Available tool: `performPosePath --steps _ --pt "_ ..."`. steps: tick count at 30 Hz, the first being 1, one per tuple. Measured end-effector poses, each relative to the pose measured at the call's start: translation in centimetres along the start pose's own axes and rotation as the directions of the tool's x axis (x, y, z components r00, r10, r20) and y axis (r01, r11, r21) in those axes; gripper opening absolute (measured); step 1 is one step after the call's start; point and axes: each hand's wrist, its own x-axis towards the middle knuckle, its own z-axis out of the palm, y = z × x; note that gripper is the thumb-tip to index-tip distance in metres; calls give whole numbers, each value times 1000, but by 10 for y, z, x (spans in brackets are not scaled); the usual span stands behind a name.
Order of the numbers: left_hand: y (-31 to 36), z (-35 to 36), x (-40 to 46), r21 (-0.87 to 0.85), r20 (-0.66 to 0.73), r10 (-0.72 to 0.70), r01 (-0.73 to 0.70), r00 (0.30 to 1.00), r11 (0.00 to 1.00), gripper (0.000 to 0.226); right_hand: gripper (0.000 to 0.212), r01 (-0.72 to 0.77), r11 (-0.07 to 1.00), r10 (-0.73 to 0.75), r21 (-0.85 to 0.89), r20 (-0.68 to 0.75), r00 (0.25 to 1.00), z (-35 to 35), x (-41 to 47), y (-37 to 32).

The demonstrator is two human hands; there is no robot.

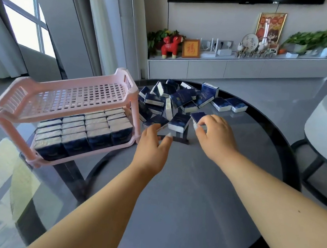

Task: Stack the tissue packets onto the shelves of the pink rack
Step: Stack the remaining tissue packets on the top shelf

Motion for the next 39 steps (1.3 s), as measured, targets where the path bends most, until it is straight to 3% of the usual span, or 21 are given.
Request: performPosePath --steps 4,15,21,25,29,36,39 --pt "-23 -5 20 -2 23 -109 109 994 994 63 21 -78 997 78 12 -3 997 8 8 15" --pt "-28 -9 38 -41 -56 -97 95 994 995 61 25 -164 985 166 52 -22 986 22 36 27" --pt "-16 15 73 178 -42 39 -31 998 983 67 31 -153 986 155 69 -22 988 29 77 27" --pt "-10 23 121 314 -168 -49 100 985 944 69 36 -160 985 162 61 -37 986 40 112 24" --pt "-10 25 153 318 -268 -208 291 941 902 67 45 -262 965 261 -25 -41 965 47 144 31" --pt "-15 29 189 535 -224 -283 361 933 764 62 65 -416 907 419 -68 246 874 69 182 54" --pt "-16 37 195 564 -167 -265 313 950 765 65 64 -414 908 414 -61 275 868 76 186 50"
